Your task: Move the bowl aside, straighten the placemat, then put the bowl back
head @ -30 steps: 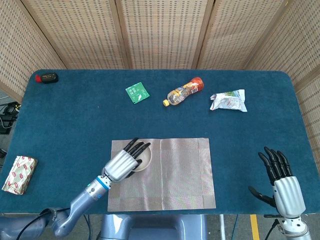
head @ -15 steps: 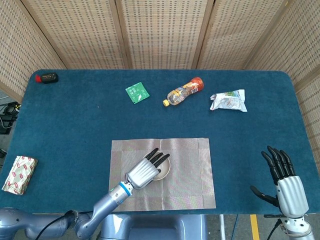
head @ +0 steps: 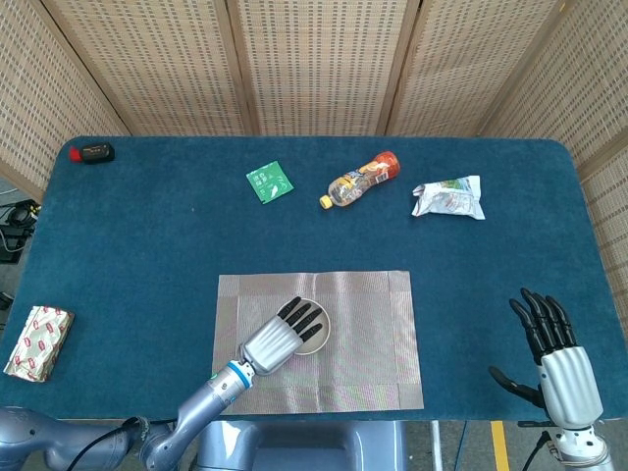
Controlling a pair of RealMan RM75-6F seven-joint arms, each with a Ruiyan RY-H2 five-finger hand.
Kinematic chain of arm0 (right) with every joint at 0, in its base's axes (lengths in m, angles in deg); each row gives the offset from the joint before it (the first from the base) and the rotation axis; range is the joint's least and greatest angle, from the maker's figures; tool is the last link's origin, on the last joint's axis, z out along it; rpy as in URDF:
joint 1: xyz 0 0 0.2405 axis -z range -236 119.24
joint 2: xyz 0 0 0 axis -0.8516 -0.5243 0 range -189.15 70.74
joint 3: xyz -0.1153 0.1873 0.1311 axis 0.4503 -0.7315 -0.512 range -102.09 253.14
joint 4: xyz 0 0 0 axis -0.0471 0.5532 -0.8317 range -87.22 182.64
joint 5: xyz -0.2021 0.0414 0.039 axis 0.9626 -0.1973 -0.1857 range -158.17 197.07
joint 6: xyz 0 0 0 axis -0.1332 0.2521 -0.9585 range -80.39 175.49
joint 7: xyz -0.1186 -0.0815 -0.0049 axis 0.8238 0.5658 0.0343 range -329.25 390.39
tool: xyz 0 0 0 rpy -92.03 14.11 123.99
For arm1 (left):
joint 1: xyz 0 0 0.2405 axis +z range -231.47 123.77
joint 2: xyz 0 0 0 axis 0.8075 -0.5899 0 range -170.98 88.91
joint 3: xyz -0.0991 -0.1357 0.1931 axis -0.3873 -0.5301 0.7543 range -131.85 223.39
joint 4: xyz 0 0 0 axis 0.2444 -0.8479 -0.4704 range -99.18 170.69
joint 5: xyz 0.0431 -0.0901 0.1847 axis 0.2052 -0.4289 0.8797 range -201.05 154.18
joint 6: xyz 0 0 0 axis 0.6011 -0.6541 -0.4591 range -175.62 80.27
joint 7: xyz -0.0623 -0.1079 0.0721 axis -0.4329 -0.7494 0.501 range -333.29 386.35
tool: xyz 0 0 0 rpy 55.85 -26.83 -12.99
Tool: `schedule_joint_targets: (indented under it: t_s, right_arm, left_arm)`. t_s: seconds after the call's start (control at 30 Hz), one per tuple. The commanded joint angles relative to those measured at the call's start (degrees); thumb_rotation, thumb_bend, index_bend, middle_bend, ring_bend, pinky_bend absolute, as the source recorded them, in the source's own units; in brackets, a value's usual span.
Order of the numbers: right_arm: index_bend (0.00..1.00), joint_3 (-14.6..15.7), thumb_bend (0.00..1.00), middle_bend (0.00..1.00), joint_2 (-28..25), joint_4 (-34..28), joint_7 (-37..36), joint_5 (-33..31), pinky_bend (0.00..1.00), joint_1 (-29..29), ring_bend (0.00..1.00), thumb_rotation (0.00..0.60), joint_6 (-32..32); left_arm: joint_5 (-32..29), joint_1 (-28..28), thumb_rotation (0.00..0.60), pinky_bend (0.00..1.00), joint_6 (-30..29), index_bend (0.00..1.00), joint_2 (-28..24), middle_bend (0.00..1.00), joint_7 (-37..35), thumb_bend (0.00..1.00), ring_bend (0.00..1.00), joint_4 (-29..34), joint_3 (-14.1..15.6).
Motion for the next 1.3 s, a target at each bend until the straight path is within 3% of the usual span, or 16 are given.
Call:
schedule_joint_targets:
  t_s: [0.03,0.17,0.37,0.7,0.93,1.3]
  right_arm:
    - [0.03,0.0,0.19,0.0,0.0,0.0,0.0,0.0,0.0,0.0,0.0,0.6,0.0]
    - [0.03,-0.1,0.19,0.0,-0.1,0.0,-0.1,-0.1,0.0,0.1,0.0,0.6,0.0]
    - [0.03,-0.1,0.19,0.0,-0.1,0.0,-0.3,-0.1,0.0,0.1,0.0,0.6,0.1]
    - [0.02,0.1,0.19,0.0,0.1,-0.2,1.0,0.4,0.0,0.2,0.0,0.6,0.1]
    - [0.01,-0.2,0.19,0.0,0.3,-0.6,3.1,-1.0,0.0,0.3,0.0,0.6,-1.1]
    - [0.0,-1.1,0.19,0.0,1.6,-0.1,8.6,-5.3,0.0,-0.5,0.0,0.6,-5.6]
  left_arm:
    - [0.0,-0.1,0.6,0.0,-0.3,0.08,-0.3,0.0,-0.2,0.28,0.0,0.3,0.1]
    - [0.3,-0.1,0.6,0.0,-1.2,0.01,-1.0,0.0,-0.8,0.28,0.0,1.1,0.2]
    - [1.3,0.3,0.6,0.0,-2.8,0.0,-3.6,0.0,-1.9,0.25,0.0,3.6,0.5]
    - [6.7,3.4,0.6,0.0,-9.2,0.0,-14.1,0.0,-5.8,0.2,0.0,11.4,3.1]
    - [12.1,10.8,0.6,0.0,-22.0,0.0,-23.0,0.0,-10.6,0.16,0.0,14.3,5.8]
    - [12.1,24.5,0.6,0.0,-36.8,0.0,-33.3,0.0,-17.3,0.08,0.0,14.6,11.4]
